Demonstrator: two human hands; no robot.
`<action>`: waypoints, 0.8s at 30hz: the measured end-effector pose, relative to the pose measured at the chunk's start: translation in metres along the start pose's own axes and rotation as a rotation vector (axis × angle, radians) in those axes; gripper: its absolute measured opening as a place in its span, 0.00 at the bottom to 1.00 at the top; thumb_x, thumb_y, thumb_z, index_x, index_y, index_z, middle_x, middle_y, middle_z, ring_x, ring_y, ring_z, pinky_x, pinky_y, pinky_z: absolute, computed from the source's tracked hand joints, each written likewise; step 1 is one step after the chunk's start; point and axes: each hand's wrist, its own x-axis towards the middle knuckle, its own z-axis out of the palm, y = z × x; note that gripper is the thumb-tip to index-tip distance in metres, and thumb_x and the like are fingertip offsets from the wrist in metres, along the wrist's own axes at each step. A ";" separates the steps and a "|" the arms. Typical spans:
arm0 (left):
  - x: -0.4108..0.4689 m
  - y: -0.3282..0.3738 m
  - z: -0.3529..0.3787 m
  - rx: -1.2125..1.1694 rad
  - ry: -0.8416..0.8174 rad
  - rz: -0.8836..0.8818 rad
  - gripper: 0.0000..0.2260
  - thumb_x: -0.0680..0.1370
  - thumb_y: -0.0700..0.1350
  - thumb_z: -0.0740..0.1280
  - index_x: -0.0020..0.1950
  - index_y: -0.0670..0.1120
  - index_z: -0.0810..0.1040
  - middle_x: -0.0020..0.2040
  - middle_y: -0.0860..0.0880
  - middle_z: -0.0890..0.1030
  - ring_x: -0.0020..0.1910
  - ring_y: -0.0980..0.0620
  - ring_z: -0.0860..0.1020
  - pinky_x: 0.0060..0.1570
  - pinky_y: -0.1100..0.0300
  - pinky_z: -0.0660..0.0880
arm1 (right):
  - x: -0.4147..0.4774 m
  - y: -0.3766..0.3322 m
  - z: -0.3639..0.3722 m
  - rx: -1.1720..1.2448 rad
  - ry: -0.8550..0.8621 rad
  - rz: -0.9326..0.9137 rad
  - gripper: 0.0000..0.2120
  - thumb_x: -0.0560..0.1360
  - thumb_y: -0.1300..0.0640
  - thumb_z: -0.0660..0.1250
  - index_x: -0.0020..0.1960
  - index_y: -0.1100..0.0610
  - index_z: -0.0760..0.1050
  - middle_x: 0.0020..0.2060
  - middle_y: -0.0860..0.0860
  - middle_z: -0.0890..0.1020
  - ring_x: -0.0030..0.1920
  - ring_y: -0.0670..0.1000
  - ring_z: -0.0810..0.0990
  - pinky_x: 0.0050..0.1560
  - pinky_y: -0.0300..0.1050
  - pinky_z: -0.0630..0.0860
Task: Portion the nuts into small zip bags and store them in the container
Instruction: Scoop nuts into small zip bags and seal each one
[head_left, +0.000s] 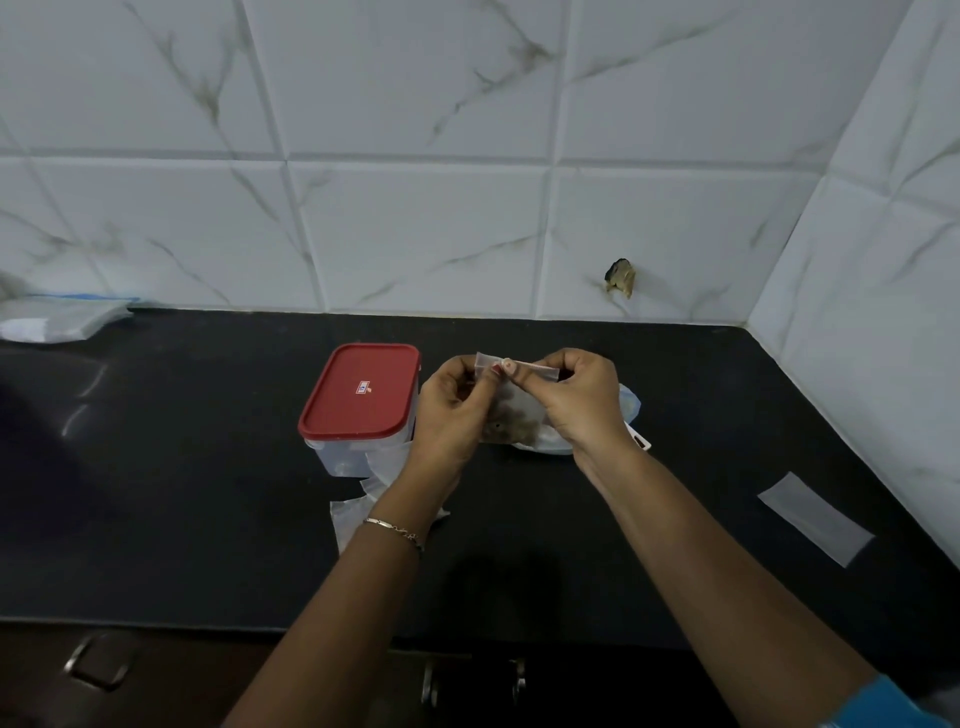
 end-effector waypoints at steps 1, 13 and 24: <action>0.000 0.000 0.000 0.006 0.000 0.000 0.06 0.79 0.42 0.66 0.52 0.40 0.79 0.42 0.46 0.82 0.41 0.53 0.81 0.39 0.60 0.79 | 0.000 0.000 -0.001 0.000 0.010 0.001 0.15 0.64 0.46 0.79 0.34 0.55 0.78 0.33 0.50 0.82 0.38 0.51 0.82 0.42 0.52 0.81; 0.003 -0.014 -0.036 0.068 -0.010 -0.116 0.05 0.80 0.42 0.65 0.47 0.43 0.79 0.39 0.46 0.81 0.38 0.52 0.80 0.34 0.62 0.76 | 0.004 0.015 0.004 -0.008 -0.240 0.015 0.04 0.75 0.58 0.71 0.41 0.52 0.81 0.39 0.48 0.82 0.44 0.49 0.80 0.51 0.47 0.78; -0.018 -0.052 -0.086 0.090 0.003 -0.387 0.07 0.81 0.43 0.63 0.48 0.44 0.80 0.46 0.46 0.83 0.49 0.49 0.82 0.50 0.53 0.80 | -0.006 0.049 0.052 -0.119 -0.295 0.212 0.08 0.71 0.56 0.75 0.36 0.54 0.79 0.37 0.49 0.82 0.42 0.44 0.80 0.46 0.40 0.76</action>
